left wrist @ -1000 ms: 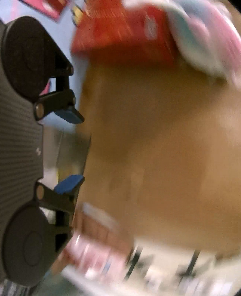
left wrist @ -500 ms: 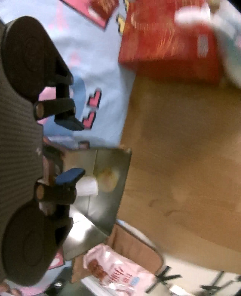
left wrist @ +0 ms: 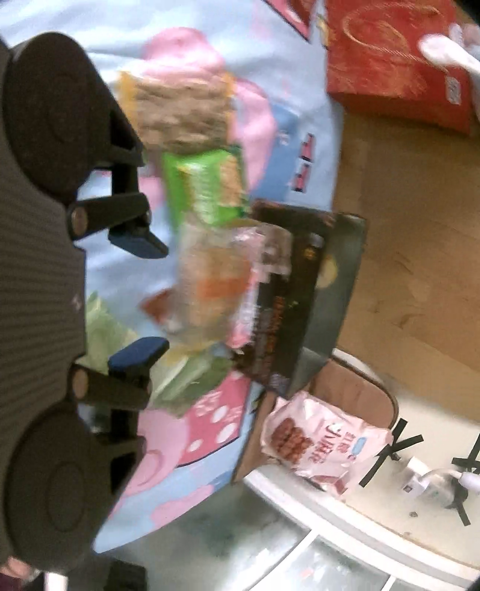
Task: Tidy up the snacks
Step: 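Grasp the light green leaf-print packet with the left tool, then carry the green packet over the black box and open the left tool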
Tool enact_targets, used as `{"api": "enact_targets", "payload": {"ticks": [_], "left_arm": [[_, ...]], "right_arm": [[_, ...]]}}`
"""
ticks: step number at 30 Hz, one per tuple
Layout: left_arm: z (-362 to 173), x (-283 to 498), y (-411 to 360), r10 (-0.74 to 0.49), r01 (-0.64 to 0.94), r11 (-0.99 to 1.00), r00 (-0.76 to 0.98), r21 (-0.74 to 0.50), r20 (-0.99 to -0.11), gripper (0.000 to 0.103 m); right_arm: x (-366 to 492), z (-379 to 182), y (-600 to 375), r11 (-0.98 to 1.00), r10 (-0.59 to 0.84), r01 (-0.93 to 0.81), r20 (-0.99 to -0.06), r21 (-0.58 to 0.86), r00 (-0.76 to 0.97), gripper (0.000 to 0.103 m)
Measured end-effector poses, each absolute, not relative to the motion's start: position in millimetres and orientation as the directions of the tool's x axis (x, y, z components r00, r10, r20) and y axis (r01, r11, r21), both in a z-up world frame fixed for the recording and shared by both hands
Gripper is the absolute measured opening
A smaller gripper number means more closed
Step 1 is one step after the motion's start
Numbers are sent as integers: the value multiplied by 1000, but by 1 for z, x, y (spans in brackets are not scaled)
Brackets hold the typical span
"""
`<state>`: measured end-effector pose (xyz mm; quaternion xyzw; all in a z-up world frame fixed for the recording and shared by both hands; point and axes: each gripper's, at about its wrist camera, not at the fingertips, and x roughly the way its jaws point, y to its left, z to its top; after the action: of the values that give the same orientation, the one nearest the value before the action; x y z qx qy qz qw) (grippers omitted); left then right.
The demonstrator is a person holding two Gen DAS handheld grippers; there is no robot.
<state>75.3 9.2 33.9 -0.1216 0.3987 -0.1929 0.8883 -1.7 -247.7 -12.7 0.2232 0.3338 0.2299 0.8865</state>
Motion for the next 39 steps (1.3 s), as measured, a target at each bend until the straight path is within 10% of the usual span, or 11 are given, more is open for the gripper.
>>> {"api": "enact_targets", "payload": {"ticks": [7,13,16,23,26,39], "left_arm": [[33,26,25,-445,259,895,566,-362,-694,49],[20,7,7,-514,265,857,473,-442,-715,48],[19,9,0,-487,244,873,489,-423,-724,45],[20,16,18,-476,209,877,501,-433,-722,46],[21,20,18,-469,219,881,507,-419,-723,50],[53,29,0,-505,346,863,556,-368,-661,26]], "right_arm": [[-55,-8,-257,835,507,-305,-426,458,749,46],[-19,-11,-265,817,525,-311,-403,485,750,43],[0,-25,-261,798,553,-277,-468,535,689,20],[-72,-16,-252,811,579,-436,-436,389,689,27],[-79,-17,-240,854,520,-448,-462,264,719,52],[-56,-2,-199,851,489,-521,-462,67,740,29]]}}
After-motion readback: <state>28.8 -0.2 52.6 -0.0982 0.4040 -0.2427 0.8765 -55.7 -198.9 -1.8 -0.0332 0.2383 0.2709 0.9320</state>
